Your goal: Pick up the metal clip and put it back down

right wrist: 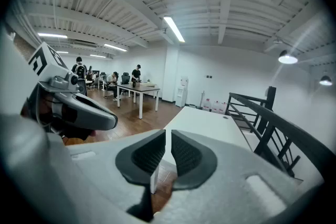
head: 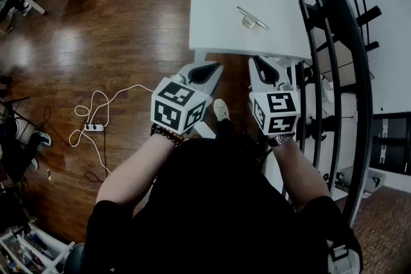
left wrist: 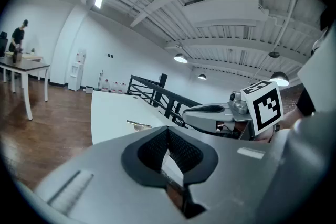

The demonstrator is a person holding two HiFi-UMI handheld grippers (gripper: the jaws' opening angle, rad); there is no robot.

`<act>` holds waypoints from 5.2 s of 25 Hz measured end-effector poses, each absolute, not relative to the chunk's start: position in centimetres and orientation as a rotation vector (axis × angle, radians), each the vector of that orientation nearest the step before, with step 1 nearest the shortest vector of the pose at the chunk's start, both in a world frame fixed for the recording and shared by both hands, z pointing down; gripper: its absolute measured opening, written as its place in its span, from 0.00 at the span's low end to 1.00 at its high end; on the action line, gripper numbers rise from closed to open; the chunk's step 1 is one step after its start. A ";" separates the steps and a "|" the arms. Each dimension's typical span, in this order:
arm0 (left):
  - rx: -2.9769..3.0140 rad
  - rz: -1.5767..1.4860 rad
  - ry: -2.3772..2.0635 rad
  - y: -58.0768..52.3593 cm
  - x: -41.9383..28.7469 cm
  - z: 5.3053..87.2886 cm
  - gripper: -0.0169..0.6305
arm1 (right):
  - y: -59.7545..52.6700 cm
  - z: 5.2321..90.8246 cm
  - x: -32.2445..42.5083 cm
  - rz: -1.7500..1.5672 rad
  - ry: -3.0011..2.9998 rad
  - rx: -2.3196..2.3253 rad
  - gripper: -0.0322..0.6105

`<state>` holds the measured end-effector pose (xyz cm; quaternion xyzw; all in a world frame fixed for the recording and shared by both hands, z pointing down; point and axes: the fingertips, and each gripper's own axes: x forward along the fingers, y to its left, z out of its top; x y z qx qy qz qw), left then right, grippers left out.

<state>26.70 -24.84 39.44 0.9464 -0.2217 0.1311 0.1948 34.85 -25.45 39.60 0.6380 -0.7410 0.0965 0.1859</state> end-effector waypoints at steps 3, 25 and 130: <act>2.640 0.387 -0.628 -27.0 28.4 39.9 0.05 | -27.6 40.4 36.8 0.274 -2.074 1.786 0.09; 2.331 0.607 -0.723 -40.1 41.7 50.3 0.05 | -42.6 55.3 49.5 0.343 -1.959 1.410 0.15; 2.438 0.310 -1.157 -41.0 33.3 38.5 0.05 | -44.0 39.1 39.6 -0.320 -2.195 1.248 0.05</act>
